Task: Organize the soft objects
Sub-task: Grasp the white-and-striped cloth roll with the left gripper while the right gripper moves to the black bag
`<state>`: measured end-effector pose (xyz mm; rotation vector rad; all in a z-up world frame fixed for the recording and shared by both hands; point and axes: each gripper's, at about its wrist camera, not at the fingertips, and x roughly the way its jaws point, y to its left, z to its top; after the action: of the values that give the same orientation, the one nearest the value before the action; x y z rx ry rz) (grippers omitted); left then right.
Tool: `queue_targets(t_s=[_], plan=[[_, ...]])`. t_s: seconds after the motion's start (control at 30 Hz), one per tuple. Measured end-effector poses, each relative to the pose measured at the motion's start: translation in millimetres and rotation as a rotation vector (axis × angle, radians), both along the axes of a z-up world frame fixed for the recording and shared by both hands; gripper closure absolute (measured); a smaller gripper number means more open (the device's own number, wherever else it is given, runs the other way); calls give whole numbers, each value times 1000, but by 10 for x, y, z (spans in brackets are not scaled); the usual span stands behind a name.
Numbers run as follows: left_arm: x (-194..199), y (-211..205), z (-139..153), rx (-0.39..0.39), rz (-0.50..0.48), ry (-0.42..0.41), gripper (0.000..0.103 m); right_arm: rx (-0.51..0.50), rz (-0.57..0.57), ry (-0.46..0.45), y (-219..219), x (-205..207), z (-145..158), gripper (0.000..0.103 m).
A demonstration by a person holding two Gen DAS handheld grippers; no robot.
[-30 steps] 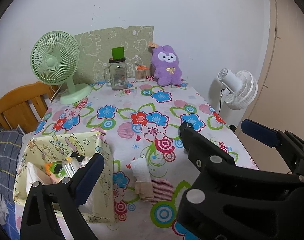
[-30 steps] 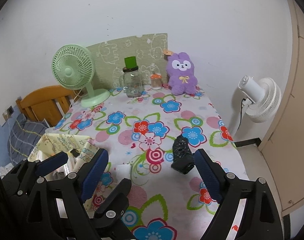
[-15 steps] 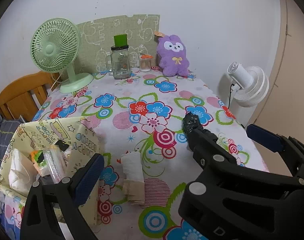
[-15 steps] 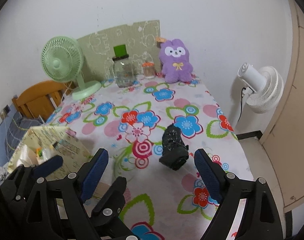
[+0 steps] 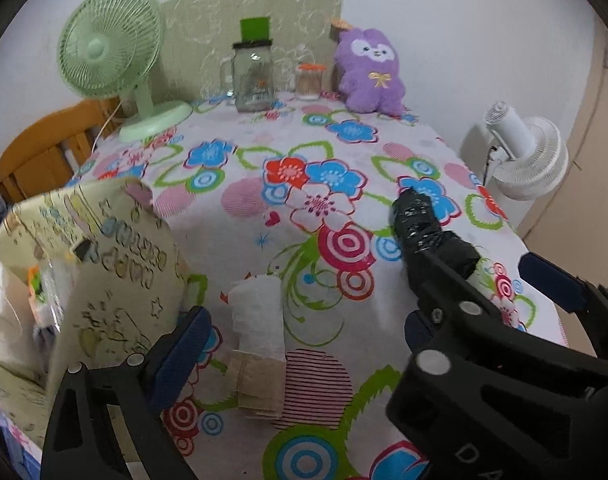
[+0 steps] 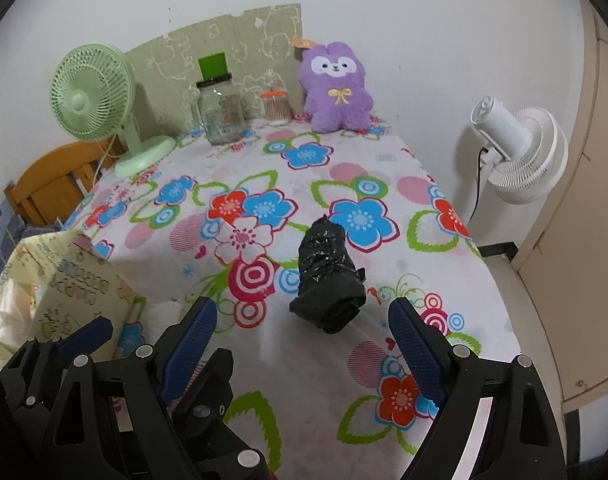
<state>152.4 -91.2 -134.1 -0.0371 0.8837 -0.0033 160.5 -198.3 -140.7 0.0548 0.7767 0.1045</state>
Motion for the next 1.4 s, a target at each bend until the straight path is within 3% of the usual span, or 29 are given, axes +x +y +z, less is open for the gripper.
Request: queue_targets(t_s=[0.33, 0.63, 0.8, 0.9, 1.4], plan=[[124, 52, -215, -15, 65, 67, 12, -6, -1, 38, -14, 124, -170, 13], [241, 82, -332, -16, 78, 116, 34, -7, -1, 54, -15, 215, -247, 13], [274, 85, -321, 4, 67, 104, 66, -4, 8, 59, -3, 262, -268, 13], [302, 89, -314, 5, 56, 107, 78, -5, 14, 53, 10, 284, -259, 13], [576, -15, -316, 9, 30, 102, 83, -3, -13, 29, -83, 529, -257, 13]])
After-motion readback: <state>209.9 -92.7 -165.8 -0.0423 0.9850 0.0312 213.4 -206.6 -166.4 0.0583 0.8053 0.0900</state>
